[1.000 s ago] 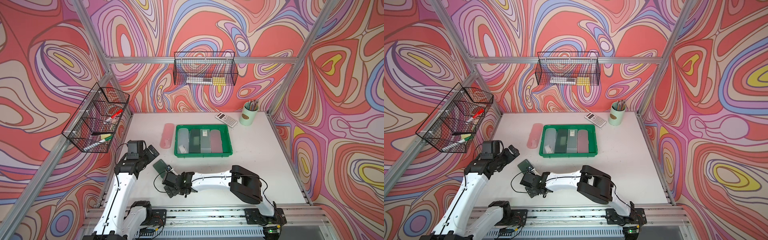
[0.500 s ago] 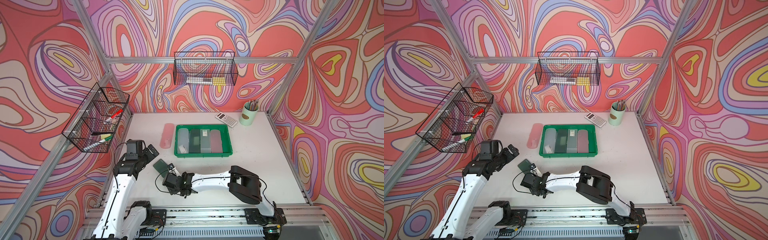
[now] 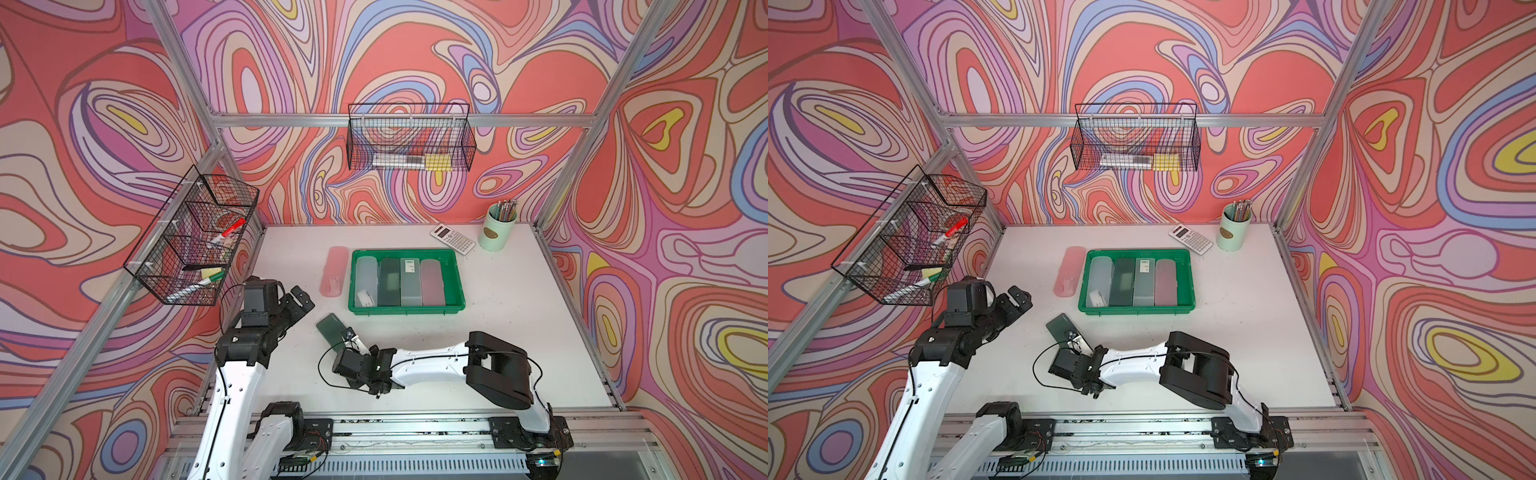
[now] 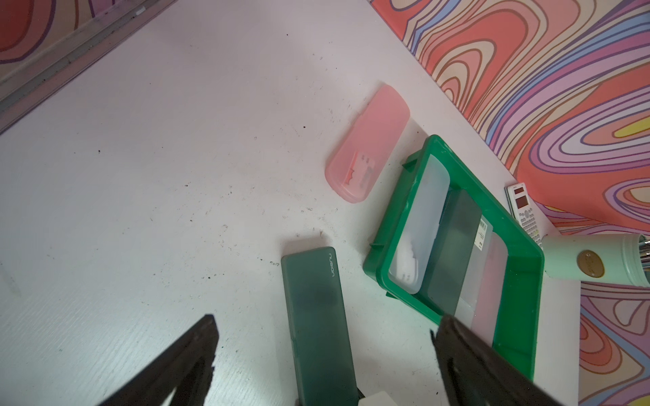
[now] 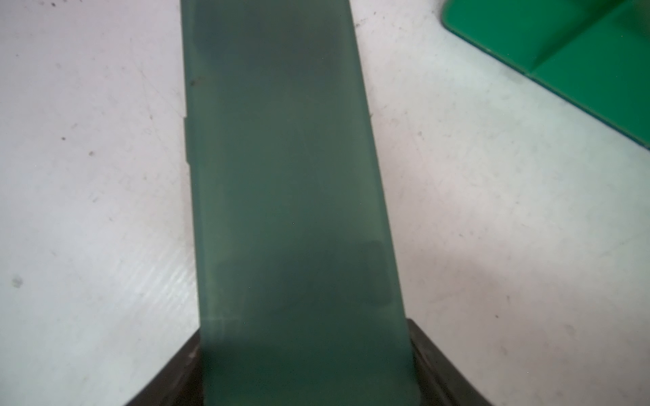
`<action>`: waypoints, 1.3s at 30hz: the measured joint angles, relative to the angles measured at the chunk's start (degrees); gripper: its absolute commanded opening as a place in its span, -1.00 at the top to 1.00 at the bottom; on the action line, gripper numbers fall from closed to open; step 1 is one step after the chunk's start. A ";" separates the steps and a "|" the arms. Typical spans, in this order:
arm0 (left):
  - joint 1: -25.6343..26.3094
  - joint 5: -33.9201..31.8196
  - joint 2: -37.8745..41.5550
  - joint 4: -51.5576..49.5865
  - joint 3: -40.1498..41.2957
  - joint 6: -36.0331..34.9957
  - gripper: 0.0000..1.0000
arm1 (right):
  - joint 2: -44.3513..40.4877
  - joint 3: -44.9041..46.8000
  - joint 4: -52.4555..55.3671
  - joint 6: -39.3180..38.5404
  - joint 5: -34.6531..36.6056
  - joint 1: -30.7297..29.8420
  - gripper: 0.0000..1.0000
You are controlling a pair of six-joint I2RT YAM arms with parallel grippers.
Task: Put the pencil case into the storage box
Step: Pick up the pencil case from the center of the board, then place the pencil case at the storage box.
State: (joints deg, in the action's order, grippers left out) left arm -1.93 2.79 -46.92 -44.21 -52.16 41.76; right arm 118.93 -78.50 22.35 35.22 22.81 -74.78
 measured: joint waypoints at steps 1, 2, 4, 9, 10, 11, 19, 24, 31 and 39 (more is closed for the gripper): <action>0.00 0.00 0.33 -0.39 -0.24 0.00 -0.98 | -0.68 0.63 0.11 -0.17 0.07 0.00 -0.14; 0.00 0.02 0.55 -0.55 -0.37 0.02 -0.98 | -1.31 1.18 0.17 -0.33 0.11 0.00 -0.14; 0.00 0.00 1.11 -0.83 -0.57 0.02 -0.99 | -2.75 2.14 0.22 -0.76 0.15 0.00 -0.14; 0.00 0.04 1.49 -1.46 -1.14 0.04 -0.99 | -6.58 3.54 -0.09 -1.84 0.22 -0.07 -0.13; 0.00 0.02 1.49 -1.64 -1.44 0.04 -0.98 | -7.54 3.78 -0.24 -2.19 0.24 -0.09 -0.12; 0.00 0.02 1.49 -1.73 -1.73 0.04 -0.99 | -8.35 4.00 -0.48 -2.45 0.26 -0.11 -0.11; 0.00 0.04 1.60 -2.19 -3.39 0.07 -0.99 | -13.46 4.59 -2.58 -4.61 1.68 -0.22 -0.09; 0.00 0.57 1.42 -2.62 -4.13 0.00 -0.99 | -15.28 4.59 -2.60 -5.70 3.69 -0.20 -0.10; 2.99 1.73 -3.28 -2.89 -8.76 -0.72 -0.99 | -19.96 4.55 -1.14 -6.19 6.54 1.05 -0.09; 17.59 -0.63 -12.87 -0.02 -12.79 -0.63 -0.99 | -27.80 7.74 1.44 -4.09 8.00 9.90 -0.08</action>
State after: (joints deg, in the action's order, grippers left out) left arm 15.66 2.15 -59.79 -44.23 -64.95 41.12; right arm 91.13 -70.76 23.79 31.14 30.81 -64.88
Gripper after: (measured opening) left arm 0.993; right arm 0.721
